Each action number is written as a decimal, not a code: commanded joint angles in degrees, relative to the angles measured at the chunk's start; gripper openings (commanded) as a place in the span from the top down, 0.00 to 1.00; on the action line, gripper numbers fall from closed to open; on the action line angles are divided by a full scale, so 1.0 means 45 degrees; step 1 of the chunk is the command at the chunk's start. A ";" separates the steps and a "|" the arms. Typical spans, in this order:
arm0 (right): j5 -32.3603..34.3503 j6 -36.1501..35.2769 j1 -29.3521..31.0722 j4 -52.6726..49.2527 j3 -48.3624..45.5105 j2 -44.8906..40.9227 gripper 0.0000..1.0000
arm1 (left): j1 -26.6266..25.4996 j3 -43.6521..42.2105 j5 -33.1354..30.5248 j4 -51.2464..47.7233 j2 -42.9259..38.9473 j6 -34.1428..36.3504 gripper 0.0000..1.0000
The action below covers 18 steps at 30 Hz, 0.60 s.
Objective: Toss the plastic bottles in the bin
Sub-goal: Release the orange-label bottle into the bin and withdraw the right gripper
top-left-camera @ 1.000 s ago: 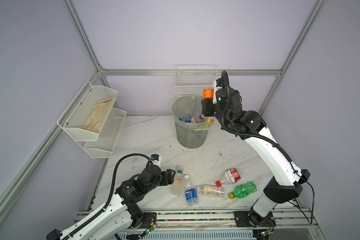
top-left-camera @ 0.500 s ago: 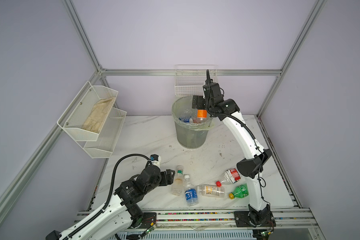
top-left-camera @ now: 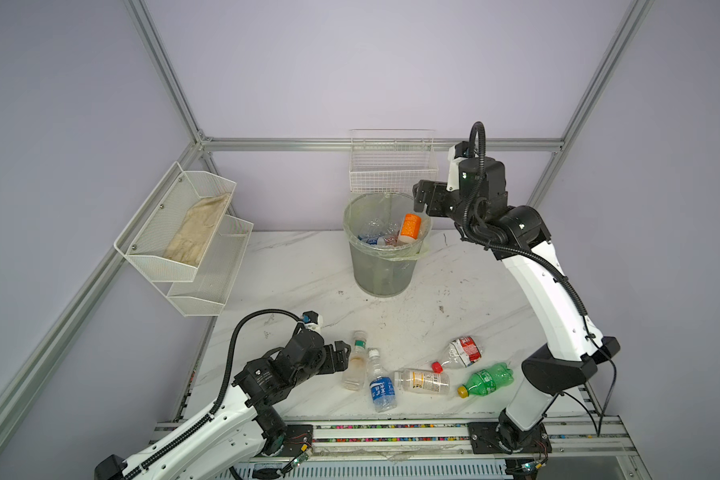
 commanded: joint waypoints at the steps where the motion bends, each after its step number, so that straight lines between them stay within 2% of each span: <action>1: -0.0356 -0.0205 0.0027 0.0592 -0.1515 -0.1163 0.03 | -0.0122 -0.0024 0.0105 0.0048 0.0046 -0.0308 0.04; 5: -0.0793 -0.0176 0.0028 0.0792 -0.3114 -0.2617 0.03 | -0.0239 -0.0065 0.0140 0.0050 0.0231 -0.0523 0.03; 12: -0.0660 -0.0025 0.0027 0.0542 -0.5572 -0.4789 0.03 | -0.0729 -0.0202 0.0080 0.0051 0.0691 -0.0916 0.03; 18: -0.0763 0.0465 0.0027 0.0924 -0.7917 -0.5995 0.03 | -0.1206 -0.0227 -0.0257 0.0219 0.1288 -0.1173 0.04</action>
